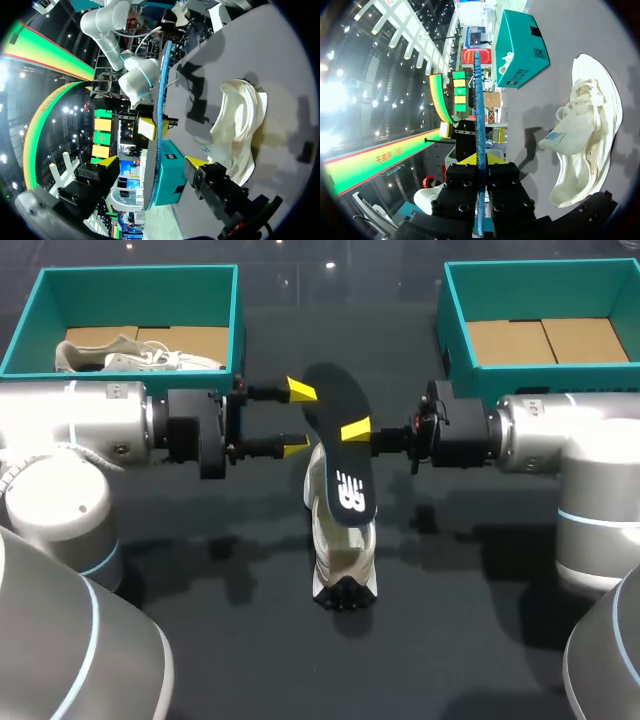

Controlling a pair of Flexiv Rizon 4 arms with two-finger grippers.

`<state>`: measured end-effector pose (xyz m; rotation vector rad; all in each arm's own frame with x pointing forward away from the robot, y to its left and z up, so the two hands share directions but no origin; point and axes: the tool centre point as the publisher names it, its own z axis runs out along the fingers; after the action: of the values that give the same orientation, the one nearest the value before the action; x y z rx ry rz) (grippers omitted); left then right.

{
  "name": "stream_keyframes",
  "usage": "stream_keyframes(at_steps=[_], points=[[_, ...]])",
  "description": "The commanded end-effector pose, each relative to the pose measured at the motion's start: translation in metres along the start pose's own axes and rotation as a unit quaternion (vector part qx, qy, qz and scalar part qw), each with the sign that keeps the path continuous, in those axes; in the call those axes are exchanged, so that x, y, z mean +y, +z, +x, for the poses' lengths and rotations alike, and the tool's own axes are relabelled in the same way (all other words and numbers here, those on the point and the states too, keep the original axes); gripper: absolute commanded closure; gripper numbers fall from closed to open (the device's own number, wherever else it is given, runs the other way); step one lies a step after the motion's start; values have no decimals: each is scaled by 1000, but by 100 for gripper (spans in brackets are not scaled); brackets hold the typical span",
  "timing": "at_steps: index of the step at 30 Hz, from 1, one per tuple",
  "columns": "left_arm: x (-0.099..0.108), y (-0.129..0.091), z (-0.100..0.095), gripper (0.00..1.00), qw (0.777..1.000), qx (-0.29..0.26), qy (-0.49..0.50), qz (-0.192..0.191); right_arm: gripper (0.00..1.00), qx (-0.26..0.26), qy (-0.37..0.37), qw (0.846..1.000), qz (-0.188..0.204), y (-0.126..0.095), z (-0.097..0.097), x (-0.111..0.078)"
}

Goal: Take the shoe out of the shoebox, open the shoe tongue, remove and reinsert the insole, then place the shoe into the shoebox

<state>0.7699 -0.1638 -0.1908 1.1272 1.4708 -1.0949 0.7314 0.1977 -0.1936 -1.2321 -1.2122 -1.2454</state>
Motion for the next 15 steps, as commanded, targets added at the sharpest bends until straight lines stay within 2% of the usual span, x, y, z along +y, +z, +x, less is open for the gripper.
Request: stream_keyframes(at_steps=[1, 3, 7, 10, 15], points=[[1, 17, 3, 22, 1000, -14, 8, -8, 100, 1, 3, 1000, -4, 4, -1, 2], [0, 21, 3, 28, 1000, -13, 20, -20, 100, 2, 5, 1000, -6, 4, 0, 3], [-4, 29, 0, 37, 999, -18, 26, -16, 100, 2, 7, 1000, -10, 2, 3, 3], [-5, 33, -2, 51, 999, -19, 28, -19, 100, 1, 8, 1000, -11, 1, 4, 3], [-2, 37, -4, 56, 999, -19, 33, -28, 100, -1, 13, 1000, -6, -1, 5, 3]])
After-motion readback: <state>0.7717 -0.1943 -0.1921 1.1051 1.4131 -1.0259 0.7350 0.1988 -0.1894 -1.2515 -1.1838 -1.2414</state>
